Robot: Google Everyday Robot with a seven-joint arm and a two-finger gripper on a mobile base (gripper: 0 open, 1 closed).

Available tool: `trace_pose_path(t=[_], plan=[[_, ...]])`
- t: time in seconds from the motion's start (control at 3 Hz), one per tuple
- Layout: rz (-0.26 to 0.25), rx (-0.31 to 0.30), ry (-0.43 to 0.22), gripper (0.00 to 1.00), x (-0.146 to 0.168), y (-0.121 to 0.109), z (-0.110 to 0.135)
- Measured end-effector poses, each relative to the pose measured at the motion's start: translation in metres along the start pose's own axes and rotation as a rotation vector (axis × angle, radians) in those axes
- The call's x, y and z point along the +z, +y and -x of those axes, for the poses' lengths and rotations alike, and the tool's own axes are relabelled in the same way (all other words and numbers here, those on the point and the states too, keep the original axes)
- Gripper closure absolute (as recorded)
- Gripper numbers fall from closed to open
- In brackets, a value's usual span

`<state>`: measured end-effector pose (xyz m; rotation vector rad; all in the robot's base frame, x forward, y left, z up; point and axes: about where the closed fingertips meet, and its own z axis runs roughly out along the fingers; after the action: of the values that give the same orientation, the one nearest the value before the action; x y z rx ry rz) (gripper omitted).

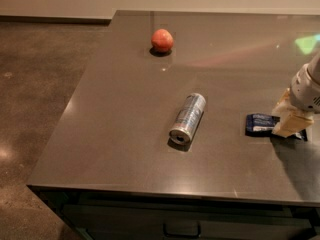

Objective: Move rxbar blueberry near apple

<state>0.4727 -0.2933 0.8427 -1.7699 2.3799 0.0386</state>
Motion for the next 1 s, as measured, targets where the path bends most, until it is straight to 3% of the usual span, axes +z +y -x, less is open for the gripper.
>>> trace_pose_path(t=[0.67, 1.0], plan=[[0.014, 0.024, -0.011, 1.0, -0.014, -0.028, 0.029], [-0.017, 0.068, -0.029, 1.0, -0.012, -0.063, 0.046]])
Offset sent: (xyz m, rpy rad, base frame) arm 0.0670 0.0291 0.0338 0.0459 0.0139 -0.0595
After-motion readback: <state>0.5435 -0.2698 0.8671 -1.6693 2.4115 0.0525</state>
